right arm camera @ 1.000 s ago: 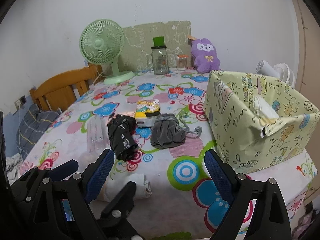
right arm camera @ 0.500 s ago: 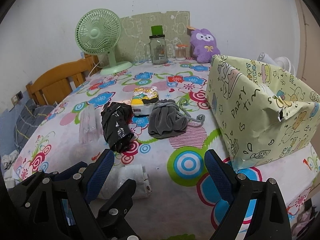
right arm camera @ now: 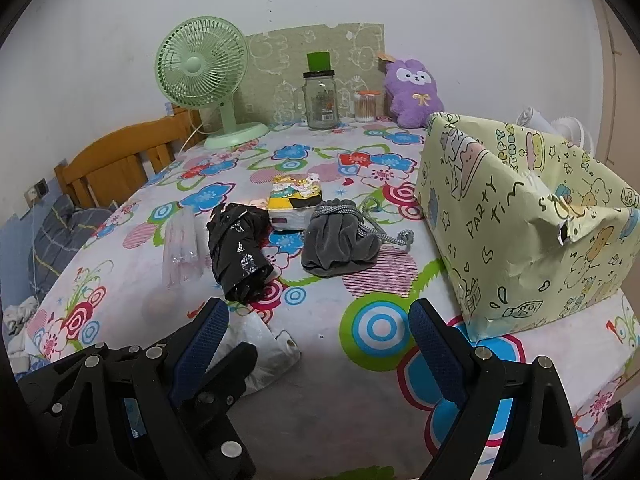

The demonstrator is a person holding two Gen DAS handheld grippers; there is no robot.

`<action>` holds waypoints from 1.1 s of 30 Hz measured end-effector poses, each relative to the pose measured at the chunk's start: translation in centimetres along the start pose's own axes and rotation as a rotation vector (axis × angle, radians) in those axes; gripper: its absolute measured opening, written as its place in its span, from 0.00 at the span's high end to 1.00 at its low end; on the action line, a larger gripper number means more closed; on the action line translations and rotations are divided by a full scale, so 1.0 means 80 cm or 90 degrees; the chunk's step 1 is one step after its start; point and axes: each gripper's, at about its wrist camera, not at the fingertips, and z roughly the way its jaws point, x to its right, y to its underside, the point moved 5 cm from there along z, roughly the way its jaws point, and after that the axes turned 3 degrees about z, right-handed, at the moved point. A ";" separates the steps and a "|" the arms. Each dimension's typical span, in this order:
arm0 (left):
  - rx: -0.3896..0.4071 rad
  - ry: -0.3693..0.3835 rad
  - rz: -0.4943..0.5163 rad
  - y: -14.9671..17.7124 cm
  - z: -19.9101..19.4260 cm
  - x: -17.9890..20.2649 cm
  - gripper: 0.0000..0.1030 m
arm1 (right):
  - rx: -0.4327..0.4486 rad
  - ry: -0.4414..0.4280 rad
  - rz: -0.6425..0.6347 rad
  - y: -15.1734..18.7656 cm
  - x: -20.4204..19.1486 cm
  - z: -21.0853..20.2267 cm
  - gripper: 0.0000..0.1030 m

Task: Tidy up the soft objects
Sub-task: 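Move the right gripper toward the black plastic bag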

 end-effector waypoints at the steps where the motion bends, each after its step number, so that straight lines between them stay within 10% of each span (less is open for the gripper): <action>1: 0.001 -0.002 0.000 -0.001 0.000 -0.001 0.76 | 0.000 -0.002 0.000 -0.001 -0.001 0.000 0.09; 33: 0.042 -0.161 -0.071 -0.057 -0.010 -0.099 0.77 | 0.007 -0.083 -0.018 -0.068 -0.064 0.031 0.20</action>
